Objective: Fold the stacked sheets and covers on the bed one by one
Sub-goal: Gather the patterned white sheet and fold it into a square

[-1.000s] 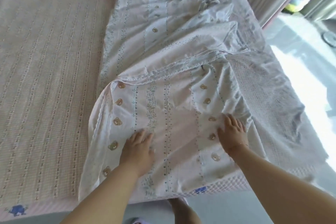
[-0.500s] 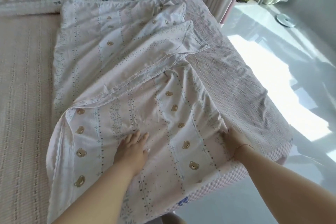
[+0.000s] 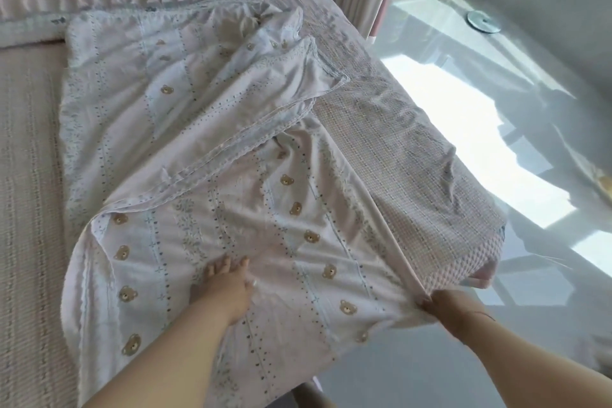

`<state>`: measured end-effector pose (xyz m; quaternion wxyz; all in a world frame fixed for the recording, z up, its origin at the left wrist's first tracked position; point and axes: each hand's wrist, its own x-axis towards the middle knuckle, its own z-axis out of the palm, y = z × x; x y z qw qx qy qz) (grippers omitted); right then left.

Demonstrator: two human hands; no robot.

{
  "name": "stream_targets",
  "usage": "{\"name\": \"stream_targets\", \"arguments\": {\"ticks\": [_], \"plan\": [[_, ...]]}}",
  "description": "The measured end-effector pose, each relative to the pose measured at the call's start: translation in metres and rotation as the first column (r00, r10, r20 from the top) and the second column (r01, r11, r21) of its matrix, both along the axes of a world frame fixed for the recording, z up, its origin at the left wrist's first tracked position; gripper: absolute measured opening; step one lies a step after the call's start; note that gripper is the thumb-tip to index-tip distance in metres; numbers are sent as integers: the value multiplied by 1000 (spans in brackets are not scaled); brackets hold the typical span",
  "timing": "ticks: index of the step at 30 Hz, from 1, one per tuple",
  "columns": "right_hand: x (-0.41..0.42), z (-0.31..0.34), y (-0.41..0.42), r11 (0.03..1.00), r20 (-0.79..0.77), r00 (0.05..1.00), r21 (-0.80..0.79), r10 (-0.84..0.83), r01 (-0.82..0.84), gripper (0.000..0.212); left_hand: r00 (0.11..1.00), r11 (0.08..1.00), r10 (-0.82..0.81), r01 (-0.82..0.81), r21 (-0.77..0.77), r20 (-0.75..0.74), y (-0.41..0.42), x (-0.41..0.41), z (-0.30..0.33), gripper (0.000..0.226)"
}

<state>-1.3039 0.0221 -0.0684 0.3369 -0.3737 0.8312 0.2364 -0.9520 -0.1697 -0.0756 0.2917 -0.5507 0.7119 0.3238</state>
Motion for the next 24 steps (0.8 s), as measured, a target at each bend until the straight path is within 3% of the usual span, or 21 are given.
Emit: {"name": "stream_targets", "arguments": {"ticks": [3,6,10,13,15,19,21,24], "plan": [[-12,8,34,998,-110,994,61,8,-1,37,999,999,35,-34,-19,29,2,13,-1,57],[-3,20,-2,989,-172,982,-134,-79,56,27,999,999,30,-29,-26,24,6,6,2,59],[24,24,-106,908,-89,993,-417,-77,33,27,998,999,-8,6,-37,-54,0,-12,9,60],[56,27,-175,874,59,998,-484,-23,49,28,997,998,-42,40,-39,-63,-13,-18,8,59],[81,25,-216,835,208,977,-530,-39,146,28,992,985,-89,75,-157,-91,-23,-18,7,55],[126,18,-285,751,588,796,-459,-143,475,22,978,932,-156,99,-349,-139,-53,-12,5,54],[141,14,-313,720,725,659,-348,-199,600,22,985,941,-139,99,-323,-104,-70,-7,0,61],[152,7,-352,570,857,384,-135,-342,810,21,991,961,-126,111,-252,-44,-96,6,-14,63]]}}
